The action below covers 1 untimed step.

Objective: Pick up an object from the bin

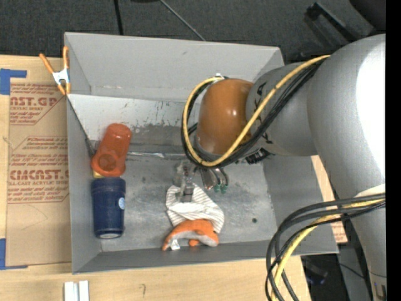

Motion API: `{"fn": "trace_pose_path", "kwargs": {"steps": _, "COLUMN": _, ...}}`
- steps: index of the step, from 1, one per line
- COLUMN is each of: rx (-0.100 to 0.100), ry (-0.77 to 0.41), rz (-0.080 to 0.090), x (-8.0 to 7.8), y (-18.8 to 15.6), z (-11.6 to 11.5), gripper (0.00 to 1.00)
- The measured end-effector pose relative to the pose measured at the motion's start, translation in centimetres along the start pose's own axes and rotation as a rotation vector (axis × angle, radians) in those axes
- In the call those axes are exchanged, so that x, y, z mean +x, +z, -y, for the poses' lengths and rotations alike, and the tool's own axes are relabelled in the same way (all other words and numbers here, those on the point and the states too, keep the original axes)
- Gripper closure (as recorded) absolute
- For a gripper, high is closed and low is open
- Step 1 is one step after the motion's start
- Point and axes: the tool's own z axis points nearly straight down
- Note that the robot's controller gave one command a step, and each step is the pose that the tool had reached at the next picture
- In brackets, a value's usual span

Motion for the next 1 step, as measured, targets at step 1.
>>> {"fn": "trace_pose_path", "kwargs": {"steps": 1, "rx": 0.000, "ry": 0.000, "rz": 0.000, "x": 0.00, "y": 0.00, "z": 0.00, "gripper": 1.00}}
